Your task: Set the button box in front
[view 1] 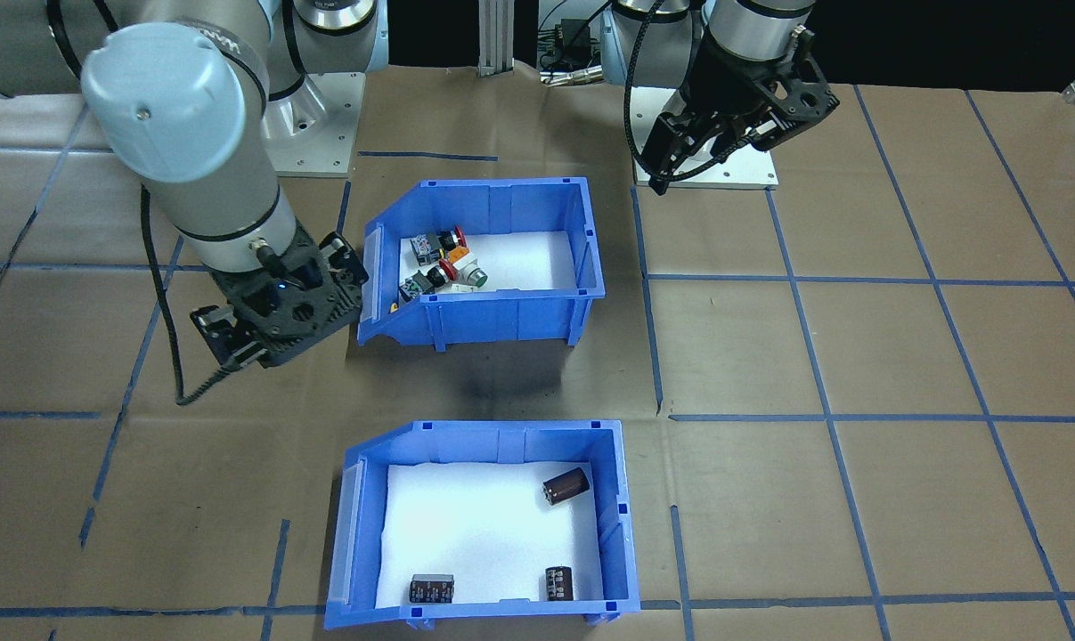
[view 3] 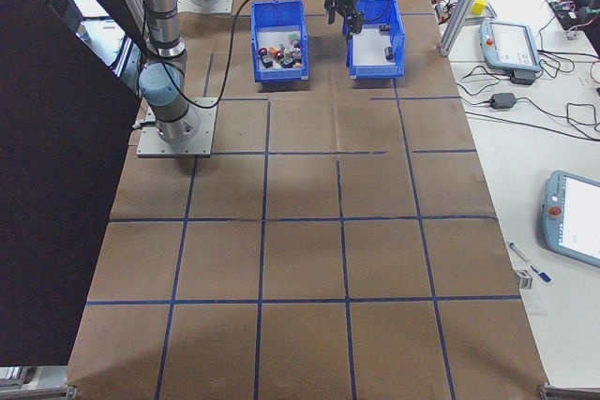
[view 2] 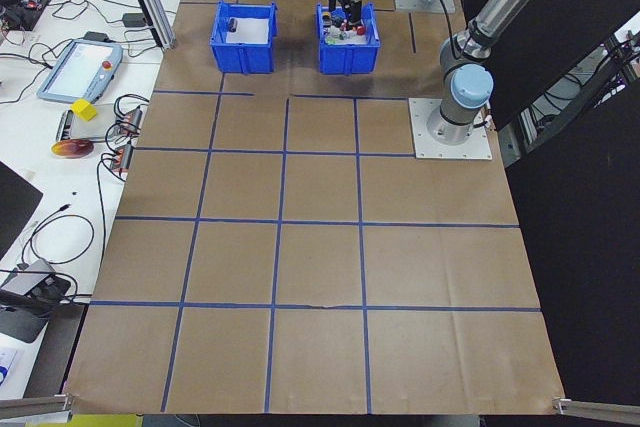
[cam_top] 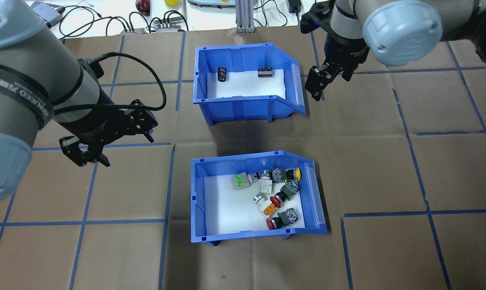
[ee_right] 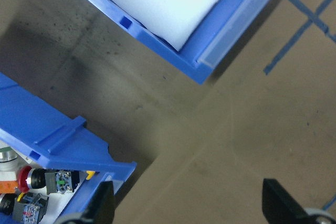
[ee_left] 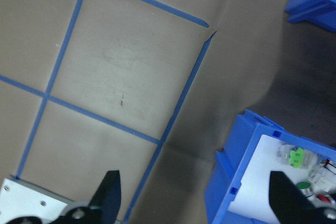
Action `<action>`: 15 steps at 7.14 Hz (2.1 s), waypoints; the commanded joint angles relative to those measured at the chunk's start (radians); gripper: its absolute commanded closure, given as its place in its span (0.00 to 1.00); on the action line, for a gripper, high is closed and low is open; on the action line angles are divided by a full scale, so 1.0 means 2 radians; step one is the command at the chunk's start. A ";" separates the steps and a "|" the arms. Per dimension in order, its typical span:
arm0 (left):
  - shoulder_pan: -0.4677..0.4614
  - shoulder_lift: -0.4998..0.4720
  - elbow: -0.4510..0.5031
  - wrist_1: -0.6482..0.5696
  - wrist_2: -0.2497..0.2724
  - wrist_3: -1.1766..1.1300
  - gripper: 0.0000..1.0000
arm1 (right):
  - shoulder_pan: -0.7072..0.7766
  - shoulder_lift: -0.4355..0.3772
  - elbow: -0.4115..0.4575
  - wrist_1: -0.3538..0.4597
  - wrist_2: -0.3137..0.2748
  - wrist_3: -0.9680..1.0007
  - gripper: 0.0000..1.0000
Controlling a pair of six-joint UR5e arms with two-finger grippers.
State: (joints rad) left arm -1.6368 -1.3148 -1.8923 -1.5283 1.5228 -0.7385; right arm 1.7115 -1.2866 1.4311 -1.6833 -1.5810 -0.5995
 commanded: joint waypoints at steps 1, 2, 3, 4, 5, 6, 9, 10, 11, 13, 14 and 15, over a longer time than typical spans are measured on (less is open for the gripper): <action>-0.104 0.031 -0.076 0.015 -0.008 -0.250 0.02 | 0.063 0.082 -0.082 -0.004 -0.001 -0.126 0.00; -0.166 0.035 -0.108 0.047 -0.009 -0.370 0.02 | 0.079 0.109 -0.123 -0.003 0.000 -0.162 0.00; -0.204 0.039 -0.137 0.102 -0.014 -0.472 0.02 | 0.097 0.133 -0.153 -0.004 0.000 -0.191 0.00; -0.221 0.029 -0.169 0.143 -0.029 -0.569 0.02 | 0.107 0.151 -0.167 -0.004 0.000 -0.198 0.00; -0.233 0.025 -0.192 0.202 -0.037 -0.592 0.02 | 0.108 0.163 -0.169 -0.004 0.001 -0.219 0.00; -0.234 0.018 -0.213 0.269 -0.039 -0.641 0.02 | 0.112 0.173 -0.168 -0.005 0.000 -0.235 0.00; -0.236 -0.041 -0.215 0.340 -0.038 -0.659 0.02 | 0.135 0.212 -0.160 -0.021 -0.005 -0.234 0.00; -0.236 -0.053 -0.215 0.345 -0.036 -0.664 0.02 | 0.135 0.221 -0.158 -0.023 -0.005 -0.235 0.00; -0.236 -0.079 -0.215 0.370 -0.037 -0.666 0.02 | 0.136 0.221 -0.156 -0.023 -0.006 -0.230 0.05; -0.239 -0.093 -0.215 0.384 -0.040 -0.683 0.45 | 0.136 0.217 -0.159 -0.023 -0.007 -0.229 0.51; -0.239 -0.100 -0.214 0.393 -0.038 -0.682 0.56 | 0.137 0.215 -0.160 -0.023 -0.009 -0.229 0.77; -0.239 -0.111 -0.215 0.417 -0.036 -0.685 0.75 | 0.143 0.212 -0.160 -0.023 -0.010 -0.227 0.92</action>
State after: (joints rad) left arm -2.1135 -1.5144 -2.3217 -0.7382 1.4470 -2.1027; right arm 1.9874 -0.8559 1.1118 -1.7296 -1.5979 -1.0566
